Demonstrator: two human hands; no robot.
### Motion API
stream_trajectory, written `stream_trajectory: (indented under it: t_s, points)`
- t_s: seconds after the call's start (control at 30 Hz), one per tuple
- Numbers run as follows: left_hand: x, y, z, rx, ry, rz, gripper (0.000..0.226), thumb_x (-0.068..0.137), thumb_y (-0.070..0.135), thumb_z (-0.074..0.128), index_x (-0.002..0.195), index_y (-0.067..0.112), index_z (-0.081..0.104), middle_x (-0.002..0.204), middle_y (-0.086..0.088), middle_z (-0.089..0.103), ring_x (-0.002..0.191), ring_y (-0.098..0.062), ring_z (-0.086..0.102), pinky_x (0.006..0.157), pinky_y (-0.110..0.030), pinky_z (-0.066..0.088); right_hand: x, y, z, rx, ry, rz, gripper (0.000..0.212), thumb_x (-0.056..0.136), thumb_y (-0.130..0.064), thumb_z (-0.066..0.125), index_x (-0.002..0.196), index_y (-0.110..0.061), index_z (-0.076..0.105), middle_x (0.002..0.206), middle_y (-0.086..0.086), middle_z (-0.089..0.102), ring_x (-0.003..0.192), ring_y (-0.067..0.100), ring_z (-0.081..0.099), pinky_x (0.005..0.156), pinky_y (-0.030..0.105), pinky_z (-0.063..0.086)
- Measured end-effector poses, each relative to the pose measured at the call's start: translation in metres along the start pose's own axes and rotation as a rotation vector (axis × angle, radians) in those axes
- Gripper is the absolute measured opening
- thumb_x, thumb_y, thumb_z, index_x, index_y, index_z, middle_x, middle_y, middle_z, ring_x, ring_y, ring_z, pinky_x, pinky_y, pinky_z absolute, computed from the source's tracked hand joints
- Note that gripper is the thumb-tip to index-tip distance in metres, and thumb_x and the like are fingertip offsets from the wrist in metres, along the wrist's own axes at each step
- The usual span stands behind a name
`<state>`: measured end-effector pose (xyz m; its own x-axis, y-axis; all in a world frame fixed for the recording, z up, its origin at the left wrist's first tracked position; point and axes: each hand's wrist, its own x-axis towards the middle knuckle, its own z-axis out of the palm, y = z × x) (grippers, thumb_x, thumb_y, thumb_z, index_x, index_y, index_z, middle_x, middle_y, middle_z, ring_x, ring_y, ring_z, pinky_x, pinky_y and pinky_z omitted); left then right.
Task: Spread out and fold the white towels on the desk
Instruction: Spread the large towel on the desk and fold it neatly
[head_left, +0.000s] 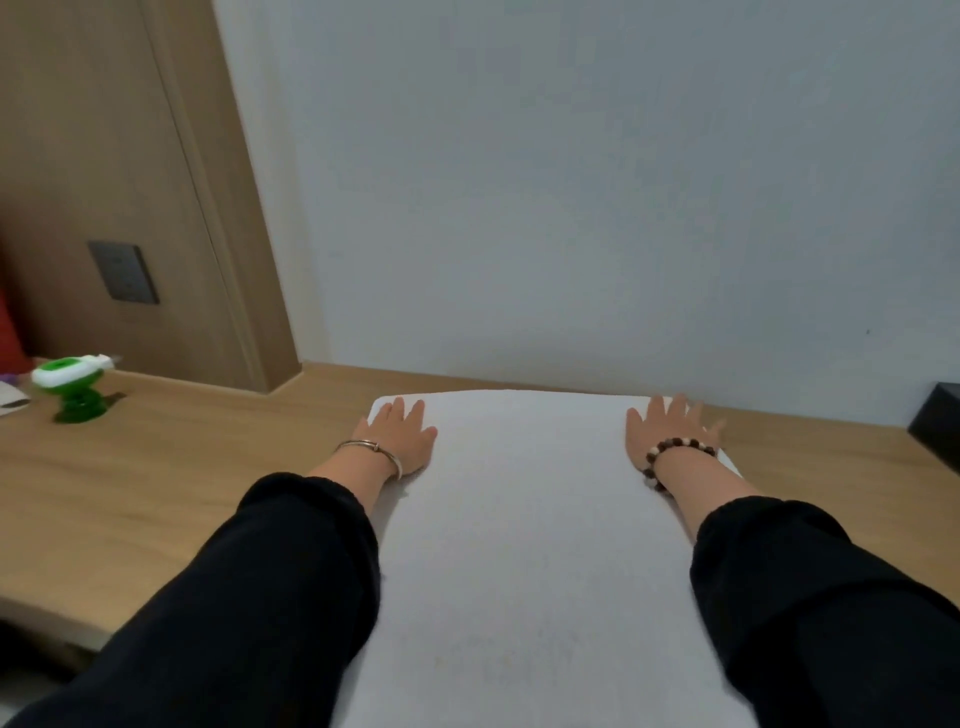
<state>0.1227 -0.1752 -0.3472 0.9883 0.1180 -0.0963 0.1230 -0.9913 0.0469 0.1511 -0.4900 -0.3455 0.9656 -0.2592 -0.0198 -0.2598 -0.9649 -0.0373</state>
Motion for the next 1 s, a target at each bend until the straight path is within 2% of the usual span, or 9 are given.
stream_trajectory:
  t_s: [0.07,0.17,0.27,0.4,0.5,0.57,0.7,0.87,1.0]
  points:
    - [0.003,-0.006,-0.012,0.064,-0.062,0.066,0.050,0.100,0.030,0.027,0.146,0.012,0.022,0.150,-0.016,0.024,0.139,-0.031,0.024,0.112,-0.043,0.023,0.006,-0.001,-0.005,-0.094,0.018,-0.181,0.058,0.099,-0.045,0.011,0.151,-0.020,0.011,0.159,0.006,0.003,0.145,0.028,0.003,0.114,0.053,0.005]
    - [0.008,-0.005,-0.038,0.095,0.000,0.142,0.034,0.097,0.024,0.038,0.125,0.013,0.053,0.132,-0.008,0.052,0.123,-0.027,0.047,0.103,-0.035,0.036,0.018,-0.015,-0.025,-0.064,-0.008,-0.513,0.050,0.100,-0.036,0.031,0.147,-0.019,0.026,0.154,0.006,0.024,0.140,0.026,0.023,0.114,0.045,0.022]
    - [0.017,0.008,-0.061,0.052,0.007,0.211,0.032,0.092,0.024,0.053,0.123,0.014,0.055,0.127,-0.007,0.056,0.114,-0.026,0.053,0.092,-0.030,0.039,0.033,-0.036,-0.046,-0.042,-0.134,-0.638,0.060,0.096,-0.029,0.051,0.149,-0.022,0.024,0.154,0.003,0.027,0.138,0.025,0.031,0.113,0.039,0.027]
    - [0.036,0.014,-0.063,-0.032,-0.168,0.183,0.057,0.077,0.030,0.068,0.126,0.031,0.037,0.127,-0.001,0.051,0.106,-0.026,0.055,0.088,-0.034,0.045,0.051,-0.057,-0.054,-0.259,-0.263,-0.645,0.067,0.088,-0.035,0.064,0.144,-0.021,0.031,0.147,0.001,0.038,0.130,0.026,0.041,0.107,0.041,0.036]
    - [0.051,0.019,-0.066,0.194,-0.193,0.205,0.069,0.075,0.043,0.070,0.136,0.034,0.039,0.121,0.009,0.053,0.104,-0.019,0.055,0.088,-0.033,0.044,0.065,-0.064,-0.055,-0.361,-0.335,-0.642,0.056,0.083,-0.043,0.066,0.128,-0.016,0.047,0.129,0.004,0.053,0.112,0.025,0.053,0.098,0.040,0.044]
    - [0.065,0.019,-0.071,0.251,-0.286,0.206,0.073,0.072,0.048,0.071,0.136,0.034,0.040,0.116,0.010,0.056,0.103,-0.019,0.057,0.091,-0.034,0.045,0.074,-0.066,-0.058,-0.389,-0.419,-0.625,0.058,0.081,-0.049,0.067,0.125,-0.015,0.051,0.125,0.003,0.057,0.111,0.024,0.055,0.099,0.041,0.044]
    - [0.083,0.016,-0.076,0.278,-0.504,0.165,0.089,0.067,0.048,0.077,0.143,0.034,0.031,0.140,0.005,0.045,0.123,-0.027,0.047,0.104,-0.047,0.038,0.085,-0.065,-0.065,-0.424,-0.545,-0.611,0.070,0.080,-0.051,0.068,0.135,-0.014,0.046,0.134,0.003,0.052,0.121,0.026,0.049,0.106,0.041,0.038]
    - [0.092,0.010,-0.082,0.360,-0.523,0.045,0.074,0.030,0.055,0.082,0.097,0.028,0.066,0.104,0.001,0.065,0.095,-0.029,0.064,0.089,-0.046,0.050,0.086,-0.058,-0.071,-0.549,-0.558,-0.542,0.075,0.077,-0.043,0.074,0.136,-0.009,0.044,0.135,0.008,0.050,0.122,0.027,0.048,0.107,0.041,0.037]
    - [0.082,0.004,-0.082,0.213,-0.442,0.084,0.033,0.035,0.046,0.079,0.066,0.037,0.070,0.081,0.011,0.069,0.080,-0.020,0.067,0.076,-0.035,0.054,0.075,-0.053,-0.080,-0.497,-0.479,-0.548,0.060,0.070,-0.045,0.080,0.117,-0.012,0.060,0.117,0.005,0.064,0.107,0.026,0.060,0.097,0.040,0.047]
